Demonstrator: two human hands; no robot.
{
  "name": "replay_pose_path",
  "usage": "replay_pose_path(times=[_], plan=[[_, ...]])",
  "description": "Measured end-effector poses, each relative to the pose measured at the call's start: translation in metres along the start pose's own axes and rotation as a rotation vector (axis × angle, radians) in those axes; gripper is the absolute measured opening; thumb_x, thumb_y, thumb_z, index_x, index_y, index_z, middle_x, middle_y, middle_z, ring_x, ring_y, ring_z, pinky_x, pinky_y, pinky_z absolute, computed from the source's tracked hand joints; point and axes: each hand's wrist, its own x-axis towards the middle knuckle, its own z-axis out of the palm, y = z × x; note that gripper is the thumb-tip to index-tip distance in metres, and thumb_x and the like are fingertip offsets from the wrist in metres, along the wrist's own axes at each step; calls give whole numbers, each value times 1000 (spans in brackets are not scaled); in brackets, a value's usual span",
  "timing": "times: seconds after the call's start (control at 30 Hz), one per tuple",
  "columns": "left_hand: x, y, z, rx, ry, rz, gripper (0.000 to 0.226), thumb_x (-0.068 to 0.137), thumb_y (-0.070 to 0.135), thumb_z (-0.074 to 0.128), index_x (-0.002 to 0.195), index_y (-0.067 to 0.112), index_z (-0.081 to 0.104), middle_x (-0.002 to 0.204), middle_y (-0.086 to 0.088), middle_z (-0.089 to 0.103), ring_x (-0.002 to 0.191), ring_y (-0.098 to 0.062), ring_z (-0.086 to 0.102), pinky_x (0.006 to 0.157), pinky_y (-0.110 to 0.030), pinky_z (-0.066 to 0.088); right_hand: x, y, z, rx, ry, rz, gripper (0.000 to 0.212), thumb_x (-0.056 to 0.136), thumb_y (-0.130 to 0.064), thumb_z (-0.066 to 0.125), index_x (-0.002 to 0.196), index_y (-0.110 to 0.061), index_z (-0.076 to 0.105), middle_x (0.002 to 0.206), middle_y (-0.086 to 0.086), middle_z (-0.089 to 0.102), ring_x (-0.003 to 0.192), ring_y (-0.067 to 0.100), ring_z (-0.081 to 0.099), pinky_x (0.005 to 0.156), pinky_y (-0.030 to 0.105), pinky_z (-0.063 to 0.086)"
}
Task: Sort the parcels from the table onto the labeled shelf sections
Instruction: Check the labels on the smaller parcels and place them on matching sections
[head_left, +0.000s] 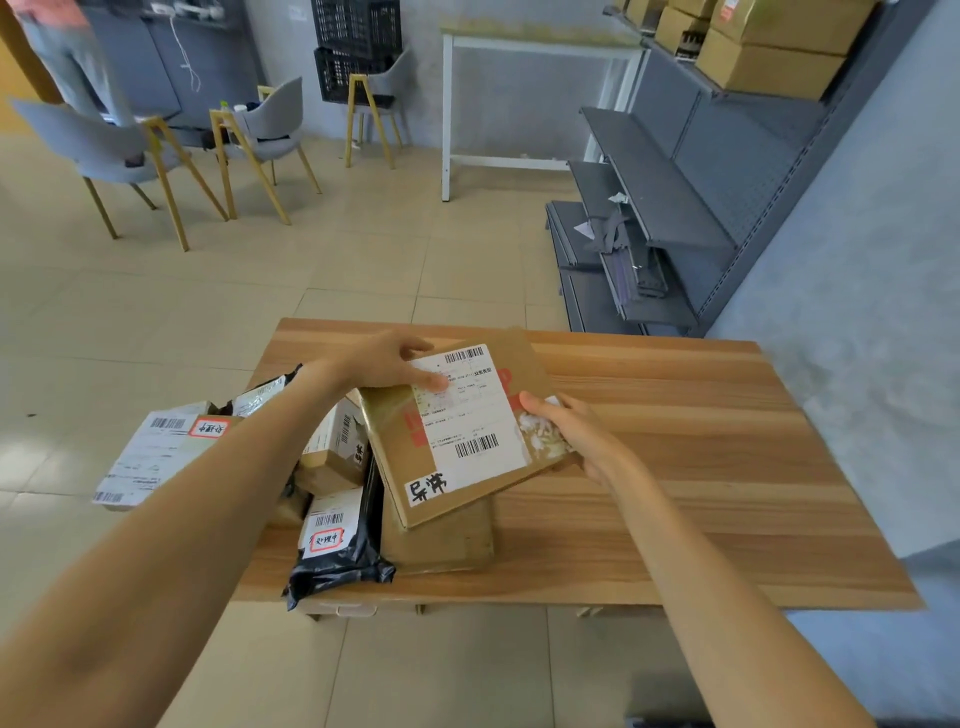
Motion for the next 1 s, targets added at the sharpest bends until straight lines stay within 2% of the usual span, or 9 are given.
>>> replay_pose_path(times=[0.07, 0.17, 0.3, 0.4, 0.47, 0.6, 0.77, 0.87, 1.0], plan=[[-5, 3, 3, -40, 164, 15, 93, 68, 61, 74, 145, 22, 41, 143, -2, 50, 129, -23, 50, 107, -45, 41, -1, 0, -1, 38, 44, 12, 64, 64, -59, 75, 108, -13, 65, 102, 6, 75, 92, 24, 72, 85, 40, 56], [-12, 2, 15, -244, 397, 29, 92, 80, 54, 67, 153, 21, 22, 157, -2, 28, 141, -25, 31, 111, -48, 31, -2, -1, -5, 84, 126, 37, 66, 66, -63, 76, 112, -17, 65, 101, 4, 75, 95, 26, 71, 90, 52, 53], [-17, -13, 38, -558, 409, -91, 101, 79, 65, 56, 155, 19, 9, 161, -6, 15, 145, -27, 24, 114, -51, 28, -9, -6, -6, 144, 221, 99, 89, 64, -68, 74, 136, -23, 48, 129, 5, 61, 115, 32, 59, 77, 56, 53], [-17, -18, 57, -752, 263, -155, 103, 72, 77, 55, 153, 24, 21, 152, -3, 38, 137, -29, 39, 110, -54, 33, -9, -4, -7, 219, 223, 93, 125, 35, -81, 77, 142, -26, 42, 137, 4, 55, 120, 34, 55, 70, 64, 53], [-15, -14, 62, -901, 213, -115, 86, 73, 74, 57, 143, 27, 39, 127, -1, 64, 114, -24, 62, 97, -50, 48, -4, 1, -9, 227, 203, 78, 132, 29, -82, 78, 143, -29, 39, 139, 5, 53, 123, 35, 52, 65, 63, 54], [-13, -4, 56, -1031, 201, -52, 52, 89, 46, 60, 133, 20, 50, 107, -9, 73, 77, -20, 72, 61, -30, 58, -15, -13, -5, 201, 155, 77, 115, 53, -76, 75, 148, -28, 31, 145, 3, 46, 129, 35, 46, 79, 63, 52], [-18, -5, 42, -1002, 198, -57, 47, 89, 46, 59, 123, 14, 59, 96, -6, 75, 72, -19, 71, 61, -30, 57, -25, -32, -16, 137, 106, 9, 91, 62, -79, 61, 133, -30, 35, 125, 3, 61, 111, 31, 61, 90, 62, 48], [-19, 6, 38, -1003, 202, -28, 43, 91, 48, 55, 120, 17, 62, 95, -3, 76, 73, -17, 71, 73, -35, 56, -28, -39, -22, 182, 123, -57, 89, 68, -75, 59, 142, -32, 31, 118, 4, 67, 101, 28, 68, 97, 56, 47], [-19, 25, 35, -1057, 154, -5, 33, 94, 42, 53, 112, 15, 62, 80, -2, 76, 60, -15, 70, 54, -26, 56, -37, -40, -25, 204, 62, -116, 88, 72, -70, 57, 137, -10, 47, 106, 10, 73, 96, 27, 71, 103, 48, 44]])
